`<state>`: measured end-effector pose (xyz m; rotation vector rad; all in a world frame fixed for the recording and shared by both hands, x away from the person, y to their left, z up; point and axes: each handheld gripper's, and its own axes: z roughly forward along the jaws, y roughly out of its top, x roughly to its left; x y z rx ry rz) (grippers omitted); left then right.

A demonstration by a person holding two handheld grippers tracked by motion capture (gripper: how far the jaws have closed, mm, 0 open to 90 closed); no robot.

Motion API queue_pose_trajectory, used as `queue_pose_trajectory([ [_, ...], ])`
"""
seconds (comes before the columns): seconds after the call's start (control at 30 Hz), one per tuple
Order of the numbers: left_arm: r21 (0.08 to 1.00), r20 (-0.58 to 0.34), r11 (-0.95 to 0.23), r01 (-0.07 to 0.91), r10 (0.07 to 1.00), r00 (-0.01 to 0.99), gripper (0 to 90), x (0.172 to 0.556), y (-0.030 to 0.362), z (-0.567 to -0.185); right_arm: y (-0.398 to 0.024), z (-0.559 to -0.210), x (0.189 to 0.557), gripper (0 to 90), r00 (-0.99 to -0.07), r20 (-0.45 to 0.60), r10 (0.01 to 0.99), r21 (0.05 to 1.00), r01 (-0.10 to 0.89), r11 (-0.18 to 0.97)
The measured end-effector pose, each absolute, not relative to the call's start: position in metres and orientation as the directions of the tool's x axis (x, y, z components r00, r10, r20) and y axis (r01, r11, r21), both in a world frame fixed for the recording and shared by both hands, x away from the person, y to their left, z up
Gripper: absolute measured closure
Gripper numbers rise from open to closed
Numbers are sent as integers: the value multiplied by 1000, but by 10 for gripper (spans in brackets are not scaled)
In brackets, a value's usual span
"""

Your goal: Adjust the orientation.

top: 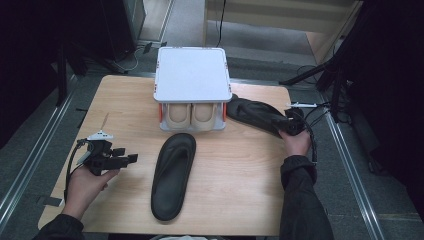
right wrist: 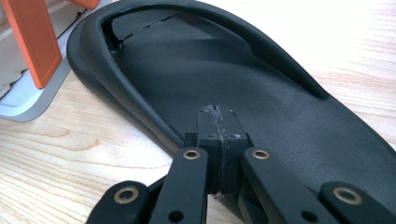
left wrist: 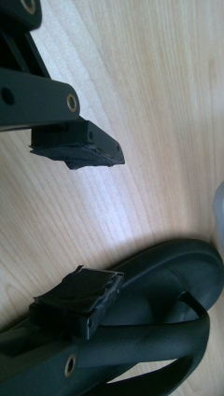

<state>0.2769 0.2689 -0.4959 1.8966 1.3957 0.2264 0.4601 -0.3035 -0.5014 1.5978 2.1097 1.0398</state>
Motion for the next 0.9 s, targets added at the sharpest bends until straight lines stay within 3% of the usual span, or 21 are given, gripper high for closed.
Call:
queue_pose_trajectory([
  [0.9, 654, -264, -156, 740, 870, 417, 379, 297, 259, -494, -284, -499, 434, 900, -394, 159, 905, 695, 696, 180],
])
